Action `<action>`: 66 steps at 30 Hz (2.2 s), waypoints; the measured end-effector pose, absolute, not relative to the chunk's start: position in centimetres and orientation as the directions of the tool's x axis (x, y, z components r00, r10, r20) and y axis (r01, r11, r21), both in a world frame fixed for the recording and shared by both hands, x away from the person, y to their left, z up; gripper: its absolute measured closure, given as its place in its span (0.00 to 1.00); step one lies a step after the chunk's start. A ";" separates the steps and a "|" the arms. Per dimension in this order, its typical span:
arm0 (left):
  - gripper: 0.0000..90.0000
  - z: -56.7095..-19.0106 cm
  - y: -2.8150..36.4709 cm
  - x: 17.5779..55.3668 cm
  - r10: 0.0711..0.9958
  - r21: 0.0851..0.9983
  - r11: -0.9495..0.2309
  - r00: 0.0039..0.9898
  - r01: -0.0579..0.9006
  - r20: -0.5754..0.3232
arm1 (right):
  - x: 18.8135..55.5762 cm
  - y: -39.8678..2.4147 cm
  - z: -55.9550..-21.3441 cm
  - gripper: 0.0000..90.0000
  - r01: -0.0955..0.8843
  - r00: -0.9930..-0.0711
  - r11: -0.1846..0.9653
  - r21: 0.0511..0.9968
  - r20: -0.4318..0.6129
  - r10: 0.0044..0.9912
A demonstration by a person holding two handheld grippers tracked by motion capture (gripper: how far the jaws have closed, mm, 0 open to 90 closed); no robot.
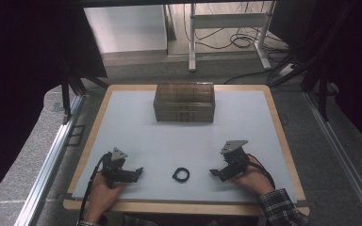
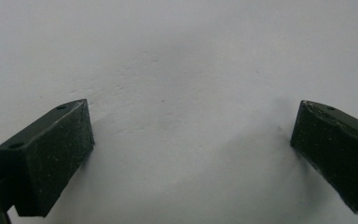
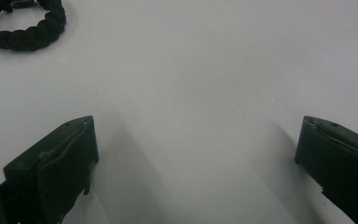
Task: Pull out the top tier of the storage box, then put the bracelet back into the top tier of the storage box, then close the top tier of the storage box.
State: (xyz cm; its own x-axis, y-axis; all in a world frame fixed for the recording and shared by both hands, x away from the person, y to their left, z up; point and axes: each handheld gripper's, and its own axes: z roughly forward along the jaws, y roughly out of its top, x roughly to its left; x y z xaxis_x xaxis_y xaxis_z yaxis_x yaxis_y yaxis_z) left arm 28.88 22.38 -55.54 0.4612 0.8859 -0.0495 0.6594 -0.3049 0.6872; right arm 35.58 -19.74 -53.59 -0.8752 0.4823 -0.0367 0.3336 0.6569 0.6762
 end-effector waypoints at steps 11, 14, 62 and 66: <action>0.00 -55.5 22.4 28.9 0.885 0.685 -0.309 0.463 0.660 -0.047 | 35.6 -19.8 -53.6 0.00 0.330 -0.878 0.656 0.679 -0.036 0.478; 0.00 -55.5 22.4 28.9 0.885 0.685 -0.308 0.463 0.660 -0.048 | 35.6 -19.7 -53.6 0.00 0.329 -0.878 0.657 0.678 -0.038 0.478; 0.00 -55.5 22.4 28.9 0.885 0.688 -0.307 0.463 0.657 -0.047 | 35.3 -19.3 -52.2 0.09 0.327 -0.878 0.675 0.661 -0.052 0.476; 0.00 -55.5 22.4 28.9 0.885 0.688 -0.307 0.463 0.658 -0.048 | 35.3 -19.3 -52.0 0.10 0.328 -0.872 0.672 0.663 -0.061 0.486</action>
State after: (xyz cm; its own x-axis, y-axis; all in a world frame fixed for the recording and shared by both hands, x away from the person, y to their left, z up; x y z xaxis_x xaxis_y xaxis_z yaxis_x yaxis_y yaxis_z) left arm 28.86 22.41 -55.55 0.4628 0.8852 -0.0477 0.6577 -0.3067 0.6880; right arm 35.29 -19.31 -52.04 -0.8719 0.4859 -0.0615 0.3280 0.6724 0.6635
